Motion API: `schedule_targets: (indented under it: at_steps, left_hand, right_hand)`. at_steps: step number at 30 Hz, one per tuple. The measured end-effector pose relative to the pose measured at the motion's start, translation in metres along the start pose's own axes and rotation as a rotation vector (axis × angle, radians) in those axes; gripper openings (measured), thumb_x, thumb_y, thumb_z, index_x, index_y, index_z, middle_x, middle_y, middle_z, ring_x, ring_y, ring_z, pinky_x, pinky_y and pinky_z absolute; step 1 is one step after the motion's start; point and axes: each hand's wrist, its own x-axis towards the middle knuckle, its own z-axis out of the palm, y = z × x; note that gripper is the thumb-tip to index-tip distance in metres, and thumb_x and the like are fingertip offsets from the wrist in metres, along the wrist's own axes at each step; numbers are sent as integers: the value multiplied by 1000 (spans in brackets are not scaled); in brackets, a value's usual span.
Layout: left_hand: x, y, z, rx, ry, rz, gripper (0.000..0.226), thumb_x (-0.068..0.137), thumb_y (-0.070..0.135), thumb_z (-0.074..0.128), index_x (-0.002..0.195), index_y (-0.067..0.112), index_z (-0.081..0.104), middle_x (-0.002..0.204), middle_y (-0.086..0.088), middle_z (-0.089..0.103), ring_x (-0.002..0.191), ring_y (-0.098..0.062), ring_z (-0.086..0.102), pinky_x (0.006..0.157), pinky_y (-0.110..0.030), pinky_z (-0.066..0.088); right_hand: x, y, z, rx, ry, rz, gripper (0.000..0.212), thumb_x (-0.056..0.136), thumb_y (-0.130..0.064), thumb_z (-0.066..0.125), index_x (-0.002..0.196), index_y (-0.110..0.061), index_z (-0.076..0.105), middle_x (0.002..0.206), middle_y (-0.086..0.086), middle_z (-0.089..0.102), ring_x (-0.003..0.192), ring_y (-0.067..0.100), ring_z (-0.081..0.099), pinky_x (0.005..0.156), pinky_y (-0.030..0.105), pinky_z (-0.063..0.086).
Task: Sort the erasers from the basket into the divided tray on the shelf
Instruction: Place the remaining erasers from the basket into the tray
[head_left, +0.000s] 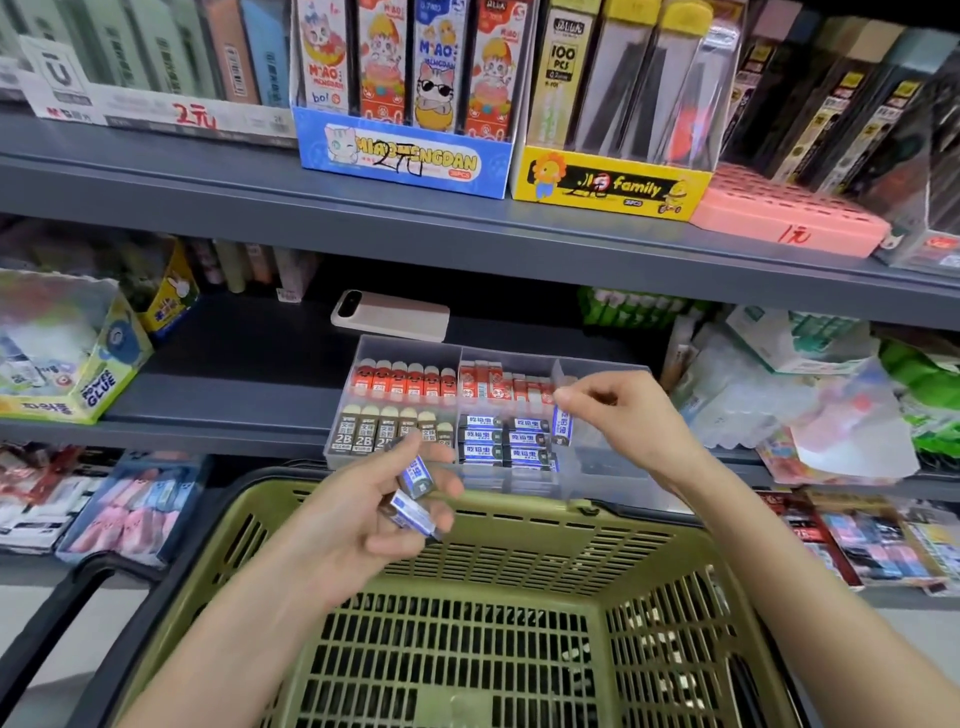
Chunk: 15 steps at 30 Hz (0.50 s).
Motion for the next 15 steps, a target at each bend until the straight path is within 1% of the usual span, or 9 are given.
schedule_targets:
  at_steps: [2,3,5,7,9,11,12,13,15]
  left_hand:
    - [1,0,-3,-16,-12,-1,41,84,33,52,106,-1,58,70,-14,63,47,-20,55,25,-15,25]
    - [2,0,-4,-15,-19,0,42,85,34,52,107,0,58,71,-14,63,48,-20,55,26,-15,25]
    - [4,-1,-5,-2,-33,3,42,85,34,51,108,0,58,72,-13,63,48,-20,55,27,-15,25]
    - [6,-1,-6,10,-36,4,42,84,33,51,108,-1,58,72,-13,63,48,-20,55,27,-15,24]
    - [7,-1,-6,19,-36,6,42,85,33,50,109,-1,57,72,-14,63,48,-20,55,28,-14,24]
    - [8,-1,-6,28,-31,6,42,84,33,50,109,-1,57,71,-14,63,47,-19,55,28,-14,24]
    - [9,0,-6,30,-29,4,42,84,33,50,109,0,57,71,-14,63,47,-19,55,28,-14,24]
    - [9,0,-6,30,-28,2,42,84,33,50,109,0,57,71,-13,63,47,-19,54,28,-15,24]
    - [10,0,-7,29,-28,-3,43,84,34,50,110,0,56,71,-13,63,48,-19,55,28,-15,25]
  right_hand:
    - [5,3,3,-94,-36,5,14,81,-36,69,75,-23,71,72,-12,67,68,4,55,69,28,44]
    - [7,4,5,-136,-35,-5,14,80,-35,70,78,-22,72,73,-13,66,72,4,56,68,25,43]
    - [7,5,10,-255,-20,-60,14,79,-34,72,82,-20,73,72,-17,62,75,4,51,66,19,33]
    - [6,6,15,-387,-14,-138,15,79,-34,71,84,-20,73,75,-15,61,79,8,45,65,21,27]
    - [8,6,16,-475,-7,-178,17,79,-37,70,86,-22,74,74,-13,58,84,10,43,67,24,27]
    - [12,5,15,-522,-4,-196,19,80,-39,69,88,-23,73,68,-15,50,84,10,43,70,25,29]
    - [14,5,15,-538,-12,-209,19,80,-40,68,89,-23,72,69,-15,50,85,12,45,73,25,30]
    - [16,6,15,-555,-20,-227,20,80,-40,68,90,-23,71,73,-14,56,87,13,48,76,25,29]
    - [17,8,14,-618,-19,-270,20,80,-43,67,86,-24,70,78,-10,63,89,13,49,76,25,24]
